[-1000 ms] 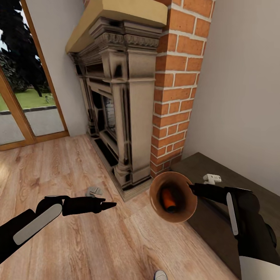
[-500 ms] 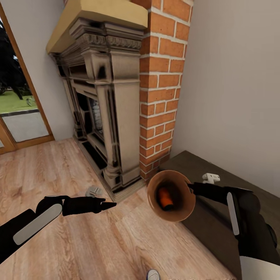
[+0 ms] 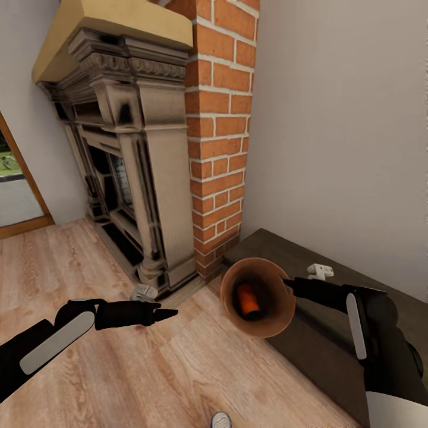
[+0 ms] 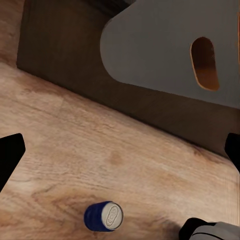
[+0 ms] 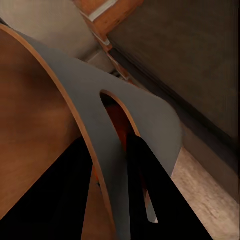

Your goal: Put the three can of soda from the living room inside the tash can in the kitchen.

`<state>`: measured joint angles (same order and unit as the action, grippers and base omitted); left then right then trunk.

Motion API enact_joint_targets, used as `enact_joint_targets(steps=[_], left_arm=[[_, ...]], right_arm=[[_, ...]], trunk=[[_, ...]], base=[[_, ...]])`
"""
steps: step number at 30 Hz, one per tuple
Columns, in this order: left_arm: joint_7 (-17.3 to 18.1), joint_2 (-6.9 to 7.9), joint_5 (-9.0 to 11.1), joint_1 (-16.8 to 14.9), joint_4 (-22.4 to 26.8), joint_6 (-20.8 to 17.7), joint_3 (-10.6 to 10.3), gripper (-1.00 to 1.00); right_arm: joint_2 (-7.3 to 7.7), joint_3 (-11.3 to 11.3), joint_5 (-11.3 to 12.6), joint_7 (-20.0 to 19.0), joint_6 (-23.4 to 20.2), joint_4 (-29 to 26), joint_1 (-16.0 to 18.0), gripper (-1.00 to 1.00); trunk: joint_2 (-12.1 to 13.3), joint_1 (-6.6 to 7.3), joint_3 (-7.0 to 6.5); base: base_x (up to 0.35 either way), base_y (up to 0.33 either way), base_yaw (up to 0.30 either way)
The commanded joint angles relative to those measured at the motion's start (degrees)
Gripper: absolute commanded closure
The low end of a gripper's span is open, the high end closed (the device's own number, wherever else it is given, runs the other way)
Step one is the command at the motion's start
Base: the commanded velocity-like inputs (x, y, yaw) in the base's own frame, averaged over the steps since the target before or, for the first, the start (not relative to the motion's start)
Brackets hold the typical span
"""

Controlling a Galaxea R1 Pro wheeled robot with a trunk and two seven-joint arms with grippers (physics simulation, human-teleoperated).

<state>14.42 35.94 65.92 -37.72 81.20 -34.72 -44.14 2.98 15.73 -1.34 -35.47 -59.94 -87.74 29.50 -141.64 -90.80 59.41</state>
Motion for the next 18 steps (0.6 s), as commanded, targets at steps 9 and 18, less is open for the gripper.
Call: enact_joint_targets(steps=[9,18], left_arm=[[0.1,0.02,0.0,0.02,0.05,0.01,0.02,-1.0],[0.15,0.01,0.0,0.02,0.1,0.01,0.02,-1.0]], right_arm=[[0.08,0.18,-1.73,0.13,-0.06,0.02,0.03,1.0],[0.03,0.12,-1.72,0.13,-0.06,0.02,0.03,1.0]], trunk=[[0.0,0.0,-0.05],[0.0,0.0,-0.08]], base=[[0.0,0.135,-0.021],[0.0,0.293,-0.015]])
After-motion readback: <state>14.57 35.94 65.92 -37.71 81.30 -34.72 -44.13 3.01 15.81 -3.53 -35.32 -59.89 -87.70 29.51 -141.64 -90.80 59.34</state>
